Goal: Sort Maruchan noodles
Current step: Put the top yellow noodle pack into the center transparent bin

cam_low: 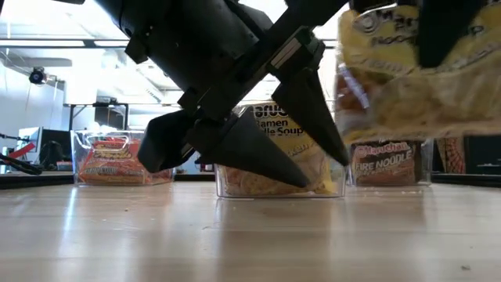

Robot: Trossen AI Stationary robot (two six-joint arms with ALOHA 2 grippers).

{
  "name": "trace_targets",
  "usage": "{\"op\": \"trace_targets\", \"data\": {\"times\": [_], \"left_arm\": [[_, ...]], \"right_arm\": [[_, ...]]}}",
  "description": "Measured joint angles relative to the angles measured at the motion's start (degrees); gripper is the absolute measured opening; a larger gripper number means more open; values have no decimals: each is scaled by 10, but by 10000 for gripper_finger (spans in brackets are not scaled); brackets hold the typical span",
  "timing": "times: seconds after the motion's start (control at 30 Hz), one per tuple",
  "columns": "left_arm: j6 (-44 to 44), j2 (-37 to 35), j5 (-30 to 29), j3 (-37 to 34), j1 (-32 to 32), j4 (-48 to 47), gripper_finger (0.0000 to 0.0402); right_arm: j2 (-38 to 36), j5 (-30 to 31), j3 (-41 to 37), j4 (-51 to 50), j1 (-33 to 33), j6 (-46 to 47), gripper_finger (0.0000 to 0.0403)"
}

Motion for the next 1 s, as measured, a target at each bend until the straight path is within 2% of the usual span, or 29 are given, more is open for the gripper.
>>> {"op": "trace_targets", "data": {"times": [0.2, 0.33, 0.5, 0.6, 0.7, 0.9, 1.0], "left_arm": [[-13, -7, 0, 0, 0, -33, 152], [-13, -16, -2, 0, 0, -62, 152], [-11, -28, -3, 0, 4, -94, 152], [-9, -33, -3, 0, 8, -115, 152], [-9, -37, -3, 0, 11, -133, 152], [-15, -46, -7, 0, 12, -162, 152], [-34, -51, -8, 0, 12, -179, 152]], "right_arm": [[-48, 4, 5, -82, -6, 0, 116], [-82, 31, 15, -95, -22, -12, 113], [-108, 123, 34, -96, -52, -85, 114], [-109, 190, 44, -96, -79, -148, 115], [-102, 232, 51, -87, -111, -197, 114], [-62, 226, 51, -22, -164, -270, 116], [-36, 221, 56, -21, -176, -296, 116]]}}
